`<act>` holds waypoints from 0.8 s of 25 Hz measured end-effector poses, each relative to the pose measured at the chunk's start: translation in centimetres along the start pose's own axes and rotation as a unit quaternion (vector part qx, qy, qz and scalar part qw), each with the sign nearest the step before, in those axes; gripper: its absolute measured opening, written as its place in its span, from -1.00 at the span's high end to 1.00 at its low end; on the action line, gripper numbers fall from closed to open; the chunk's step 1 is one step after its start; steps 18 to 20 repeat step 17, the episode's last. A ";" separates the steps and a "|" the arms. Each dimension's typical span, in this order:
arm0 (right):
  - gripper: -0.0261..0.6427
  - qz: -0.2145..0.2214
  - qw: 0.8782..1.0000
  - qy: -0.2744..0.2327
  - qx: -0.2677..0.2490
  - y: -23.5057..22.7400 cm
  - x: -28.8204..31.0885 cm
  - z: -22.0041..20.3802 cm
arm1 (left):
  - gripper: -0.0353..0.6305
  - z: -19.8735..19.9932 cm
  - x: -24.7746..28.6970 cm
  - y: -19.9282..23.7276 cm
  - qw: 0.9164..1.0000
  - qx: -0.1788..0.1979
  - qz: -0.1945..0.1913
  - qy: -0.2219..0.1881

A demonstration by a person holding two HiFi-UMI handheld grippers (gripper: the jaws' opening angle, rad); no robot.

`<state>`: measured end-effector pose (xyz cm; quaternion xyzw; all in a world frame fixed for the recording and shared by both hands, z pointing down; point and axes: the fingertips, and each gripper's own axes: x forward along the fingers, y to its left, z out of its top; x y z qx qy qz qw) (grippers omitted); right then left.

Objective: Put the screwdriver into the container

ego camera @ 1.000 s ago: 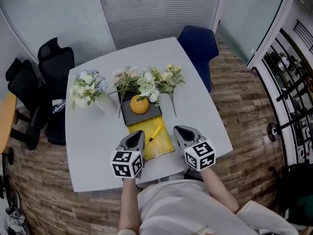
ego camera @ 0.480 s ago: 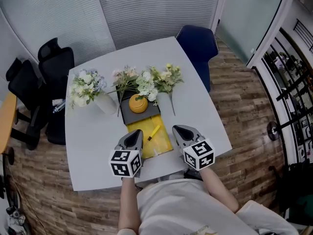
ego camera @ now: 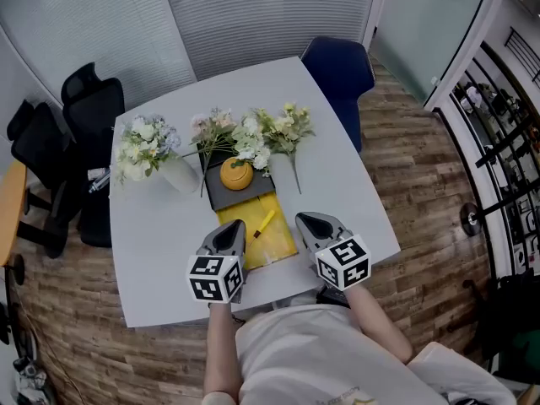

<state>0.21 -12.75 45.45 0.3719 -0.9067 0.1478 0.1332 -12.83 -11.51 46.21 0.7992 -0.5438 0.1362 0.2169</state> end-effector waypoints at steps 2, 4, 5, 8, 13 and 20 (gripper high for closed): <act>0.88 -0.001 1.000 0.002 0.000 0.0 0.0 -0.1 | 0.86 -0.1 0.0 0.0 1.000 0.000 0.000 0.002; 0.88 -0.001 1.000 0.004 0.000 -0.1 0.1 -0.1 | 0.86 -0.1 0.0 0.1 1.000 -0.001 -0.001 0.003; 0.88 -0.001 1.000 0.005 0.000 -0.2 0.2 -0.2 | 0.86 -0.2 0.1 0.3 1.000 -0.003 -0.001 0.003; 0.88 -0.001 1.000 0.008 0.001 -0.3 0.4 -0.3 | 0.86 -0.5 0.2 0.5 1.000 -0.010 -0.001 0.007; 0.88 0.000 1.000 0.012 0.003 -0.4 0.7 -0.5 | 0.86 -0.7 0.5 0.7 1.000 -0.013 -0.004 0.011; 0.88 0.002 1.000 0.014 0.002 -0.4 1.0 -0.6 | 0.86 -0.8 0.9 0.7 1.000 -0.013 -0.006 0.013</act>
